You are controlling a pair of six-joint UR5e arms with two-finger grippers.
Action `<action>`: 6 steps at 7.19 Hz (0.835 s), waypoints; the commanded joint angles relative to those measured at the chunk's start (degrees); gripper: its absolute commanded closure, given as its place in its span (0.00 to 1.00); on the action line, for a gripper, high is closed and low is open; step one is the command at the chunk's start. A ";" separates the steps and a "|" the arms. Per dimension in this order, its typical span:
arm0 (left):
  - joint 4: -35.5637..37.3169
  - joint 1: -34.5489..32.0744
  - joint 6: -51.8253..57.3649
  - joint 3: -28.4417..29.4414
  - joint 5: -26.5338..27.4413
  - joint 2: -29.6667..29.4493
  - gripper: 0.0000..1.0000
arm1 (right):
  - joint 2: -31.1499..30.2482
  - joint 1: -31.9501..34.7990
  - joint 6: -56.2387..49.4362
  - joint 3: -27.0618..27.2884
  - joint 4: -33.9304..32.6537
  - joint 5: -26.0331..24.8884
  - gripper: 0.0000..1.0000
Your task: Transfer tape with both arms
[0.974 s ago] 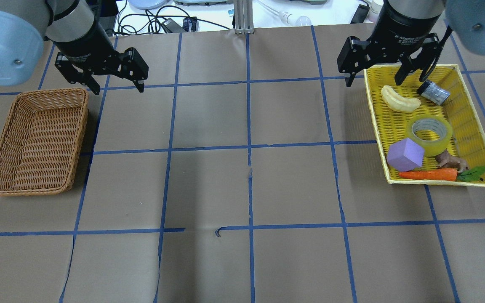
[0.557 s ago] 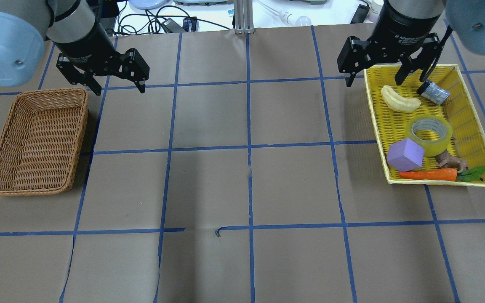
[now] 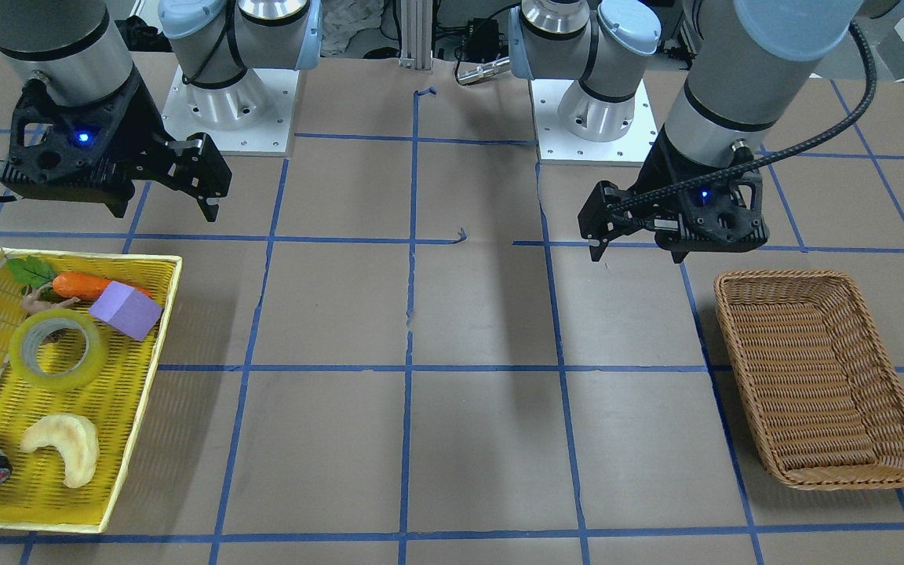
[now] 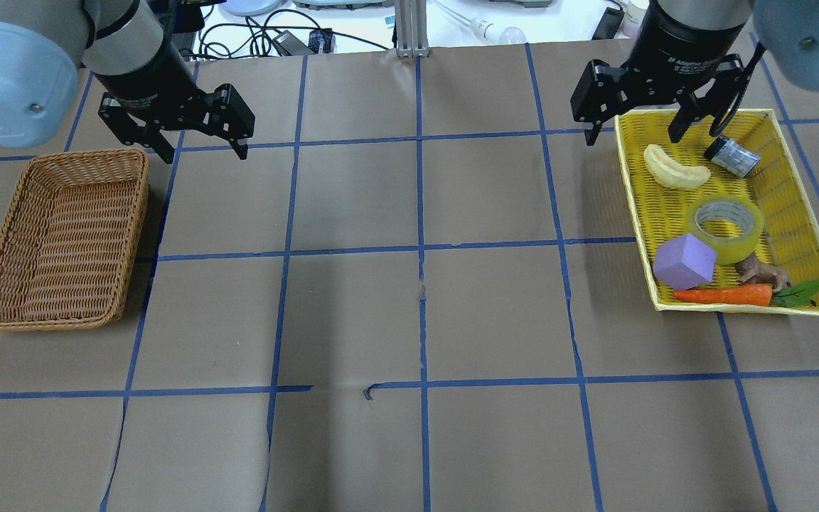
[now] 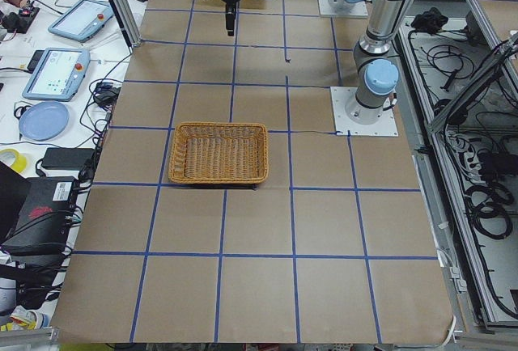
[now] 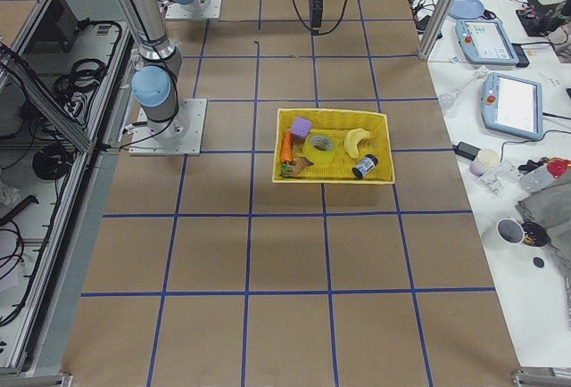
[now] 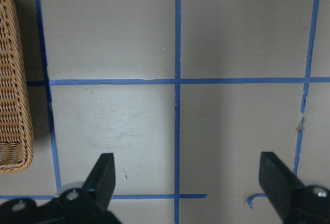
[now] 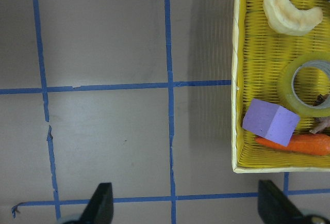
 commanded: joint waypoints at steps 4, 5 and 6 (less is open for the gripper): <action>-0.38 -0.89 -0.09 -0.01 0.76 -0.01 0.00 | 0.13 0.00 -0.51 -0.01 -0.09 0.27 0.00; -0.38 -0.98 -0.09 -0.01 0.76 -0.01 0.00 | 0.13 -0.09 -0.60 -0.01 -0.09 0.27 0.00; -0.55 -1.42 -0.44 -0.18 0.76 -0.01 0.00 | 0.13 -0.09 -0.60 -0.01 -0.09 0.27 0.00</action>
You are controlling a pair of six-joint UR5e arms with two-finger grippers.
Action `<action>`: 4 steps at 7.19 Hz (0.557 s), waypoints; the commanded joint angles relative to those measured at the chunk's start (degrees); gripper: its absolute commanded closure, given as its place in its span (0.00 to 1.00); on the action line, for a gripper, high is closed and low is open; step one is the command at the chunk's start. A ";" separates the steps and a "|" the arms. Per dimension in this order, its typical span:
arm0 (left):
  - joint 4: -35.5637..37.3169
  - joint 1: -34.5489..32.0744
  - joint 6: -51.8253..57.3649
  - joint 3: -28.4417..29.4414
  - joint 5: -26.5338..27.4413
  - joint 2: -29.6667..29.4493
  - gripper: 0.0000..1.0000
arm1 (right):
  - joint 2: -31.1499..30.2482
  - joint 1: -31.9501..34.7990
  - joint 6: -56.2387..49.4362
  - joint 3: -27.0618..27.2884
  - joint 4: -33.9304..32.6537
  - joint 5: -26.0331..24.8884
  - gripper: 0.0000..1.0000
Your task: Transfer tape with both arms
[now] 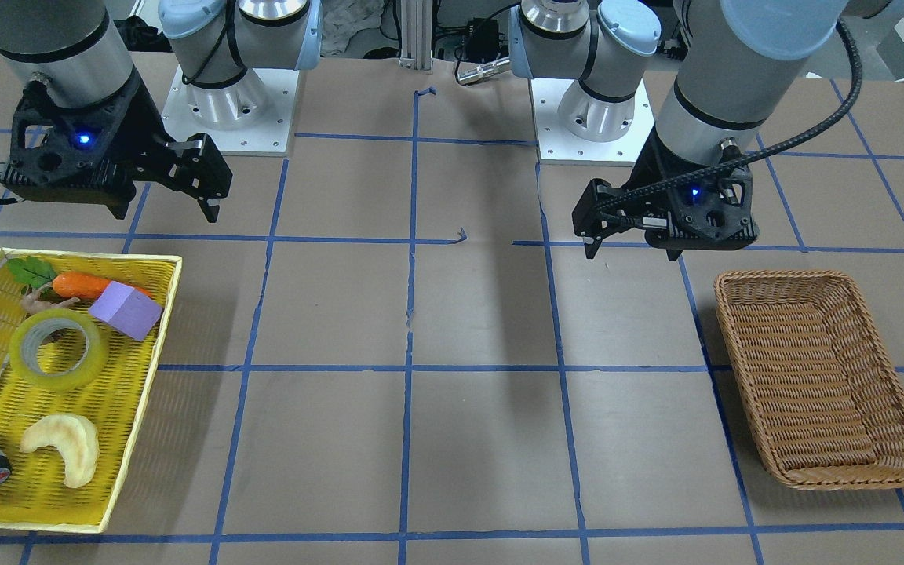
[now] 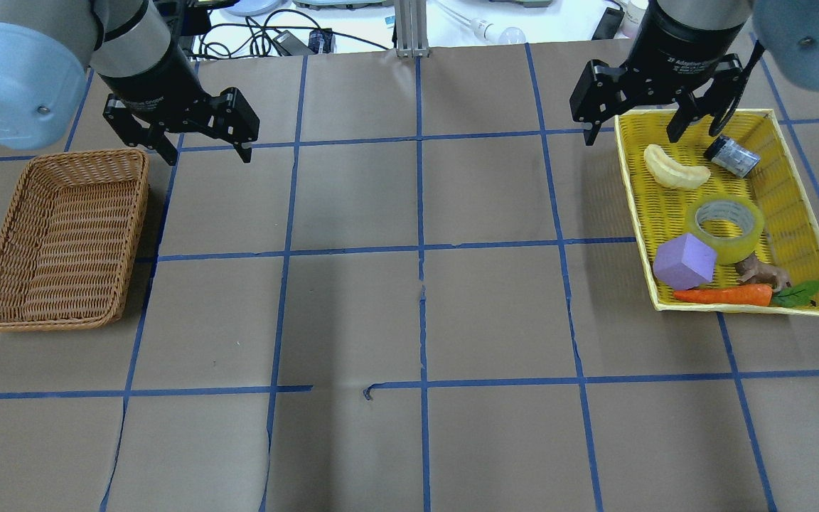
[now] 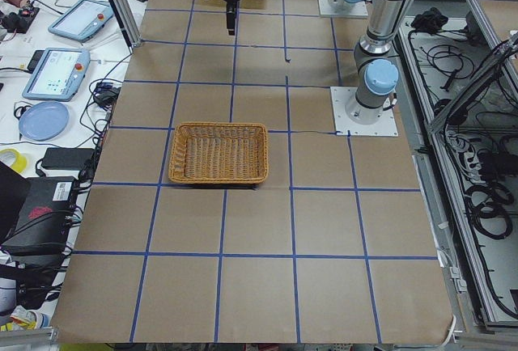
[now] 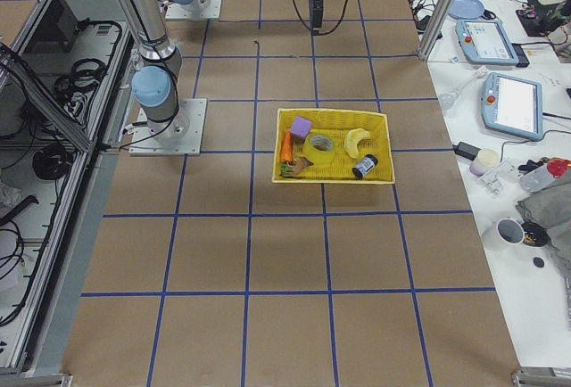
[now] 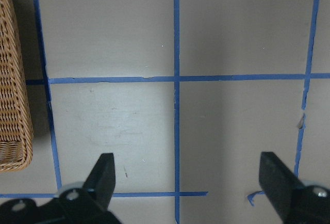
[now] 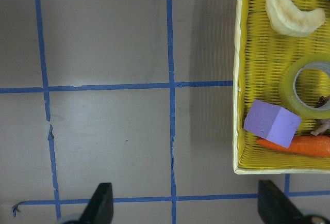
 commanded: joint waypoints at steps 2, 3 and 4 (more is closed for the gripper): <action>0.27 -2.18 -0.54 -0.30 0.31 0.00 0.00 | 0.02 -0.20 -0.15 0.00 0.00 -0.08 0.00; 0.27 -2.19 -0.54 -0.30 0.40 0.09 0.00 | 0.10 -0.21 -0.15 -0.09 0.00 -0.17 0.00; 0.28 -2.10 -0.45 -0.30 0.40 0.09 0.00 | 0.45 -0.90 -0.67 -0.17 -0.09 -0.35 0.00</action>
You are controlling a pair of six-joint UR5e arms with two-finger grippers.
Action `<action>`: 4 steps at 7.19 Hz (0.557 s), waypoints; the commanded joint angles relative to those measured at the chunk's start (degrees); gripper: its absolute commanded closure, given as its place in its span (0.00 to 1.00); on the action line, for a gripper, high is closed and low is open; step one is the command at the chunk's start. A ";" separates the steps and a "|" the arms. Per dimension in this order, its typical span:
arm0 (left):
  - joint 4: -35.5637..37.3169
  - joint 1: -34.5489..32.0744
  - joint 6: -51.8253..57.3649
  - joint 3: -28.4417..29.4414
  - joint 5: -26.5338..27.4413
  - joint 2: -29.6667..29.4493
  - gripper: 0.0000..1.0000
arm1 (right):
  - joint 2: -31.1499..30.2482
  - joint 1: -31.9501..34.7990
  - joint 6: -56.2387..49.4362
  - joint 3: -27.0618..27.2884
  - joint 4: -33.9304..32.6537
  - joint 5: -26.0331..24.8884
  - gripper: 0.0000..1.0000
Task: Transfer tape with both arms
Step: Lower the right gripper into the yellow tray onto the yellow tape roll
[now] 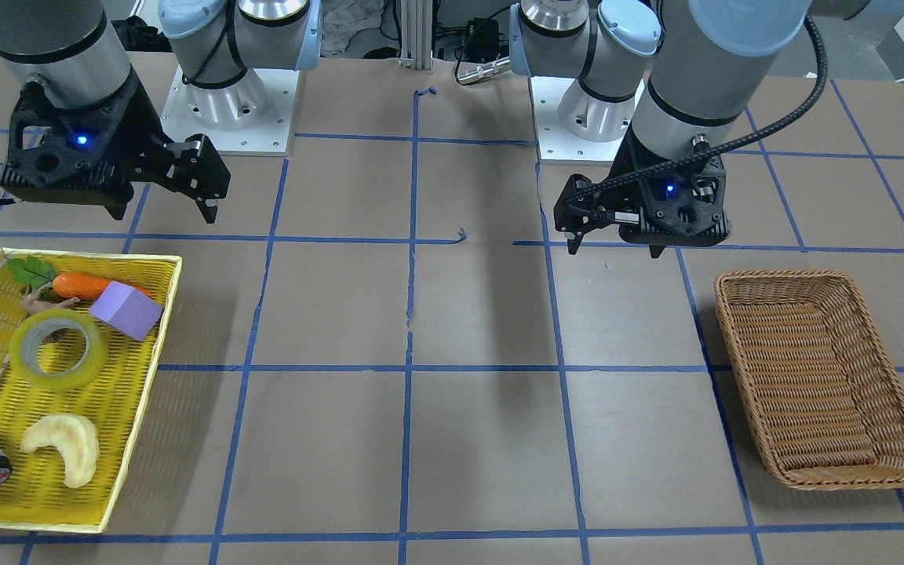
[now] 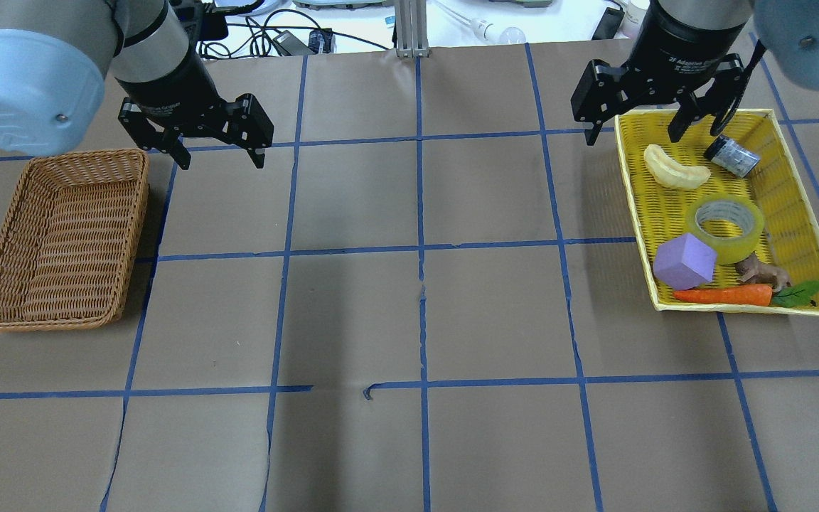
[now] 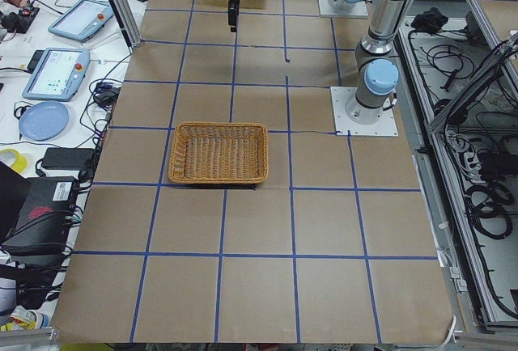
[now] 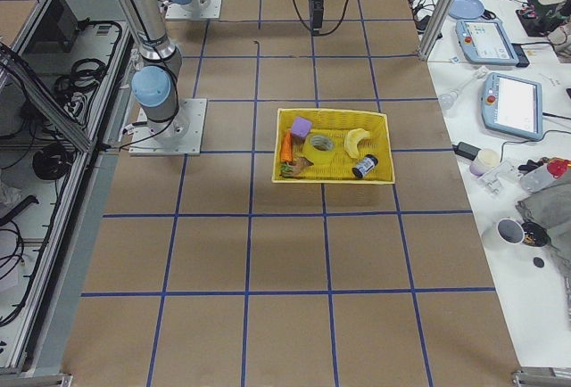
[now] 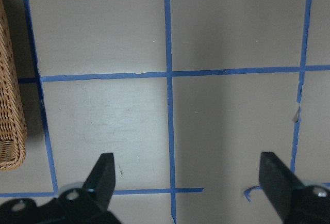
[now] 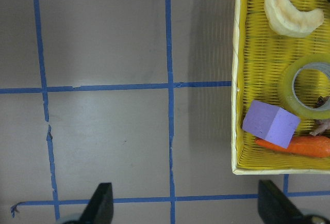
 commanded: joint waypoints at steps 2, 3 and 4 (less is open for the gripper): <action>0.05 0.04 0.33 0.07 -0.04 -0.05 0.00 | 4.66 -6.59 -6.98 -2.19 0.19 -3.49 0.00; 0.14 0.13 0.59 -0.01 -0.04 0.04 0.00 | 7.04 -10.98 -15.02 -1.68 -0.59 -3.61 0.00; 0.05 0.31 0.59 -0.02 -0.13 -0.05 0.00 | 10.72 -15.12 -23.19 -0.54 -3.12 -5.43 0.00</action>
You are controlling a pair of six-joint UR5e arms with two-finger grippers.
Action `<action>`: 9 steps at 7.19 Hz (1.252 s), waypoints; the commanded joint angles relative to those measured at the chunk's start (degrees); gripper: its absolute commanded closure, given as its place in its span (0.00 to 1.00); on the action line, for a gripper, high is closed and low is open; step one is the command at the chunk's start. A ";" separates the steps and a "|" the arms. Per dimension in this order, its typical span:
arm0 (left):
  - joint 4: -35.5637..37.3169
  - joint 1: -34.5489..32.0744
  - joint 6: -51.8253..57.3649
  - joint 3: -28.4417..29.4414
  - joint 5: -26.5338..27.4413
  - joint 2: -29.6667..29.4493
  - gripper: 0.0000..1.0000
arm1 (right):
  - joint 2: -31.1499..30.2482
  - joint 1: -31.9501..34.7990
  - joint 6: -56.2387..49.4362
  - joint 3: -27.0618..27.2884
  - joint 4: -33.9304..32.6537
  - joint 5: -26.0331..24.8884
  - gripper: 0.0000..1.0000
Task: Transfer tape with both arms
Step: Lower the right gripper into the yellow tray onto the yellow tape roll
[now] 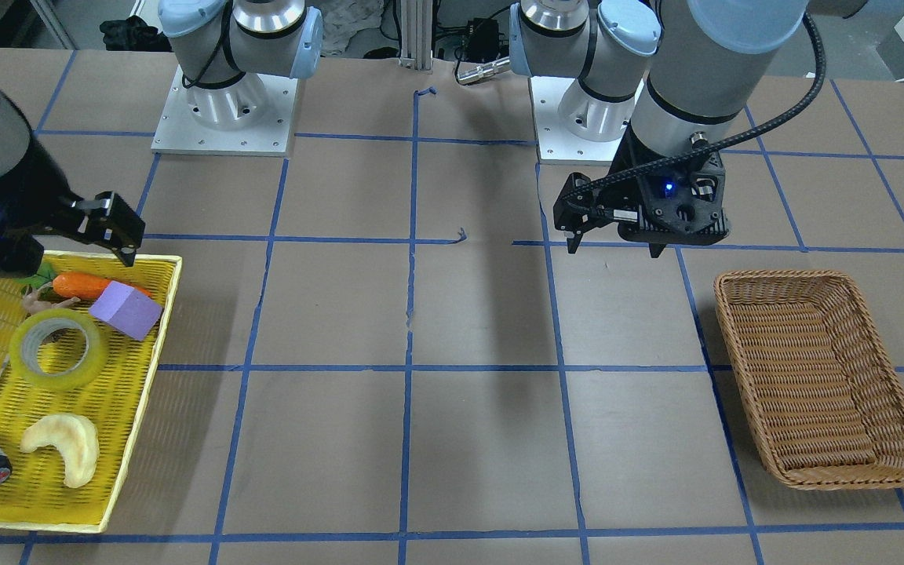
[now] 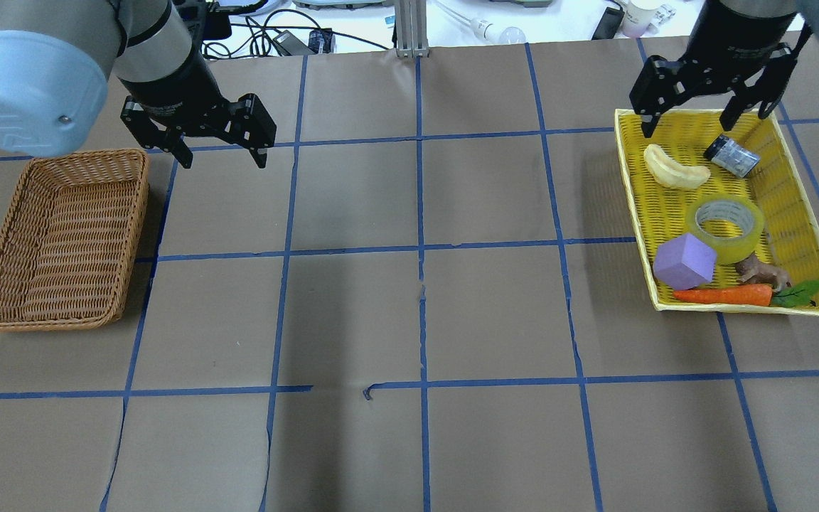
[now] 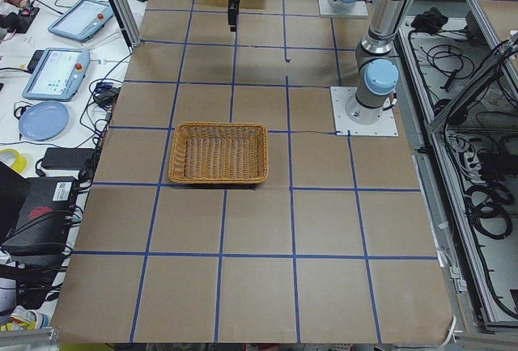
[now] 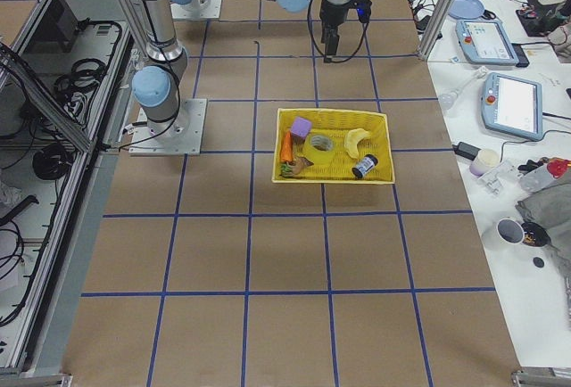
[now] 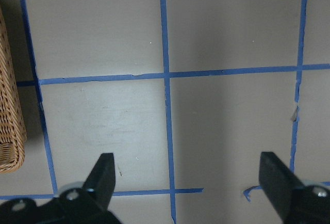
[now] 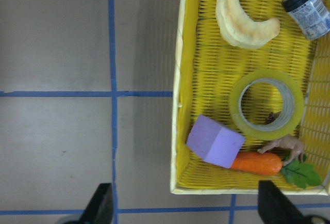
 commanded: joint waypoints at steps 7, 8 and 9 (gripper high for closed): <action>-0.12 0.33 0.19 -0.12 0.01 -0.30 0.00 | 14.32 -14.15 -25.08 16.05 -31.47 -4.76 0.36; -0.21 0.33 0.19 -0.21 0.01 -0.39 0.00 | 14.50 -14.15 -25.78 16.06 -31.47 -6.59 0.71; -0.39 0.42 0.19 -0.21 0.01 -0.39 0.00 | 14.50 -14.15 -25.78 16.06 -31.38 -6.69 1.00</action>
